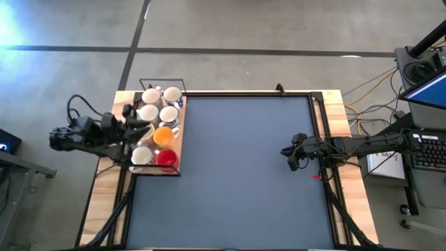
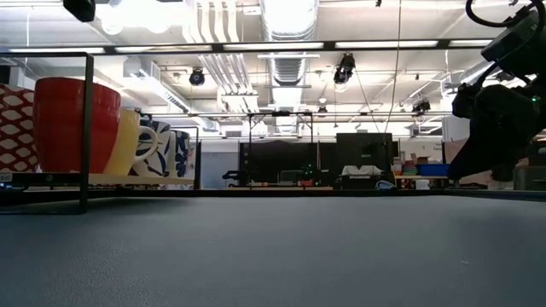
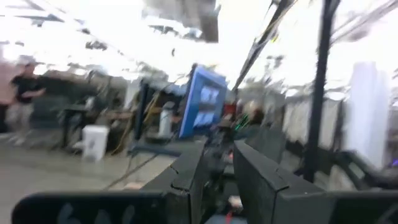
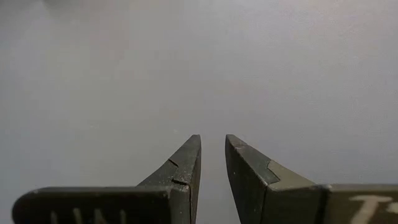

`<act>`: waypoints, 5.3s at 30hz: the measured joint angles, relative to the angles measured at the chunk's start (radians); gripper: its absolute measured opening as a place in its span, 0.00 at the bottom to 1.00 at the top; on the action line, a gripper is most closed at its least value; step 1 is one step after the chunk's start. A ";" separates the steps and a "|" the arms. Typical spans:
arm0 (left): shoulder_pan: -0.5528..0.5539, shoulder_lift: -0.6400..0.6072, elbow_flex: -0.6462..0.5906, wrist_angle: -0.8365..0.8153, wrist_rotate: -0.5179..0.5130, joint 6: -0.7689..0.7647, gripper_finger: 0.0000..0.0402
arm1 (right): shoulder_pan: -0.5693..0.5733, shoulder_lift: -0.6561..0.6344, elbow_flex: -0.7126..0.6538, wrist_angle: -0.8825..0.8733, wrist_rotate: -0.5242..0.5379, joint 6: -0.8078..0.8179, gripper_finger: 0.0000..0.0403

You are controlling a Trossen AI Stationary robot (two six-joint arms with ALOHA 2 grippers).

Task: Place coffee mugs
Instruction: Return to Home Position

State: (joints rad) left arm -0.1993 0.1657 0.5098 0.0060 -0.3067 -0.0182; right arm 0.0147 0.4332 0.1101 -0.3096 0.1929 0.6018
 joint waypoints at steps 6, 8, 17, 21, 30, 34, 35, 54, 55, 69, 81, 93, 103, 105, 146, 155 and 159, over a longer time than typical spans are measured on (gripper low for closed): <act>0.000 -0.112 -0.143 0.191 0.068 0.032 0.17 | 0.000 0.000 0.000 0.000 0.000 0.000 0.16; 0.000 -0.149 -0.181 0.246 0.082 0.050 0.17 | 0.000 0.000 0.000 0.000 0.000 0.000 0.16; 0.000 -0.165 -0.299 0.425 0.146 0.077 0.17 | 0.000 0.000 0.000 0.000 0.000 0.000 0.16; 0.000 -0.166 -0.326 0.493 0.164 0.064 0.17 | 0.000 0.001 0.000 0.000 0.000 0.000 0.16; 0.000 -0.166 -0.362 0.531 0.171 0.040 0.17 | 0.000 0.000 0.000 0.000 0.000 0.000 0.16; 0.000 -0.166 -0.412 0.620 0.197 0.021 0.17 | 0.000 0.000 0.000 0.000 0.000 0.000 0.16; 0.000 -0.166 -0.431 0.654 0.197 0.014 0.17 | 0.000 0.000 0.000 0.000 0.000 0.000 0.16; 0.000 -0.166 -0.489 0.778 0.185 0.069 0.17 | 0.000 0.000 0.000 0.001 0.000 0.000 0.16; 0.000 -0.166 -0.489 0.778 0.185 0.069 0.17 | 0.000 0.000 0.000 0.001 0.000 0.000 0.16; 0.000 -0.165 -0.488 0.789 0.162 0.013 0.17 | 0.000 0.000 0.000 0.001 0.000 0.000 0.16; 0.001 -0.165 -0.444 0.787 -0.496 -0.141 0.17 | 0.000 0.000 0.000 0.001 0.000 0.000 0.16; 0.000 -0.166 -0.443 0.874 -0.486 0.004 0.17 | 0.000 0.000 0.000 0.001 0.000 0.000 0.16; 0.000 -0.165 -0.426 0.925 -0.522 0.078 0.17 | 0.000 0.000 0.000 0.001 0.000 0.000 0.16; 0.000 -0.165 -0.426 0.920 -0.522 0.078 0.17 | 0.000 0.000 0.000 0.001 0.000 0.000 0.16; 0.000 -0.165 -0.426 0.904 -0.522 0.077 0.17 | 0.000 0.000 0.000 0.001 0.000 0.000 0.16; 0.000 -0.165 -0.426 0.904 -0.522 0.077 0.17 | 0.000 0.000 0.000 0.001 0.000 0.000 0.16; 0.000 -0.165 -0.426 0.904 -0.522 0.077 0.17 | 0.000 0.000 0.000 0.001 0.000 0.000 0.16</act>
State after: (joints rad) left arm -0.1997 0.0010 0.0837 0.9104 -0.8288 0.0586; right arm 0.0149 0.4334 0.1101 -0.3090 0.1926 0.6018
